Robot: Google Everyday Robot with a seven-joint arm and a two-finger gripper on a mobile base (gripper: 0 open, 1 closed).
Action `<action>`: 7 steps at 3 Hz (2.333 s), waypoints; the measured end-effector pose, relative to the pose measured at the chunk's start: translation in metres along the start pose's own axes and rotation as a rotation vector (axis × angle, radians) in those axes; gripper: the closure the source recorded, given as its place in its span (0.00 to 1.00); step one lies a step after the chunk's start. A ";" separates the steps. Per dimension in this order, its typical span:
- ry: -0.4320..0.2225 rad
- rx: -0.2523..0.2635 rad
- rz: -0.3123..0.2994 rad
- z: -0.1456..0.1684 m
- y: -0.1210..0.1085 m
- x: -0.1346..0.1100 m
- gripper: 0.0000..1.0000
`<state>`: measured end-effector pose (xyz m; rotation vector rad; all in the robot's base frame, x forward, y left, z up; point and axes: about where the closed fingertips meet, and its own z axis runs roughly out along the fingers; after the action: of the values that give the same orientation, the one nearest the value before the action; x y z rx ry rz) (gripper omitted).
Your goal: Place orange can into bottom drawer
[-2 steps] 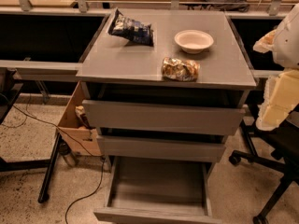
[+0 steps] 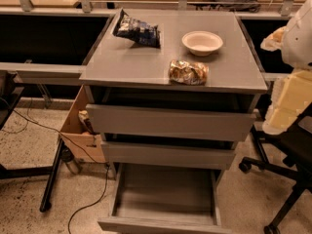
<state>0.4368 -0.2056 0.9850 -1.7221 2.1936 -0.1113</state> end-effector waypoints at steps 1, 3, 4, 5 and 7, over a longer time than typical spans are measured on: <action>-0.073 0.015 -0.028 0.005 -0.010 -0.027 0.00; -0.212 -0.004 -0.019 0.059 -0.037 -0.098 0.00; -0.268 -0.003 0.041 0.089 -0.053 -0.128 0.00; -0.318 0.000 0.087 0.113 -0.070 -0.157 0.00; -0.392 -0.004 0.118 0.148 -0.119 -0.205 0.00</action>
Offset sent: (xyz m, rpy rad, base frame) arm 0.0862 0.1005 -0.0254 0.2446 -0.0449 0.1039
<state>0.6351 -0.0181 0.9240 -1.4630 1.9937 0.2403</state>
